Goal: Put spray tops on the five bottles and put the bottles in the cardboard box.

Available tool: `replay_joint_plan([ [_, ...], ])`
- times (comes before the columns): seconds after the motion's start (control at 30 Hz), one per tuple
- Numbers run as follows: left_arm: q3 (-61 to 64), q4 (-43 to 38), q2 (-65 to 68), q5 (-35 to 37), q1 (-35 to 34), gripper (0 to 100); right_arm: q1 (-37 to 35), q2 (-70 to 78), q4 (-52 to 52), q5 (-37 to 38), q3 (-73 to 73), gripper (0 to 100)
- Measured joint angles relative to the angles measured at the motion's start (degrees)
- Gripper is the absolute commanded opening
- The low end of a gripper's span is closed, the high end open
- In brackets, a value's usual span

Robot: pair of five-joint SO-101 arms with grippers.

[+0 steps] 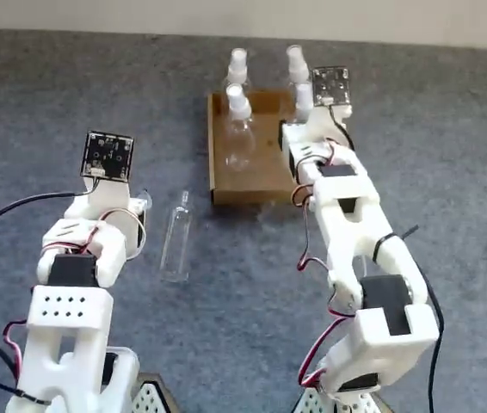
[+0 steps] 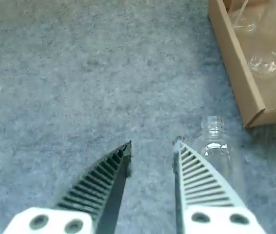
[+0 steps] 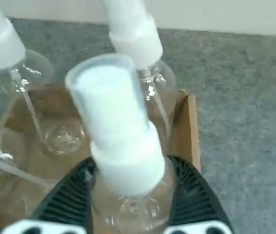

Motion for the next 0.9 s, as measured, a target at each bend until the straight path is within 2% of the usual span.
replay_joint_plan([
  [0.57, 0.0, 0.0, 0.0, 0.0, 0.0, 13, 0.0, 4.3, -0.5, 0.0, -3.9, 0.9],
  [0.77, 0.0, 0.0, 0.0, 0.0, 0.0, 13, 0.0, 4.3, -0.5, -0.1, -3.9, 16.3],
  [0.9, 0.0, 0.0, 0.0, 0.0, 0.0, 13, 0.0, 4.3, -0.5, -0.1, -3.9, 19.7],
])
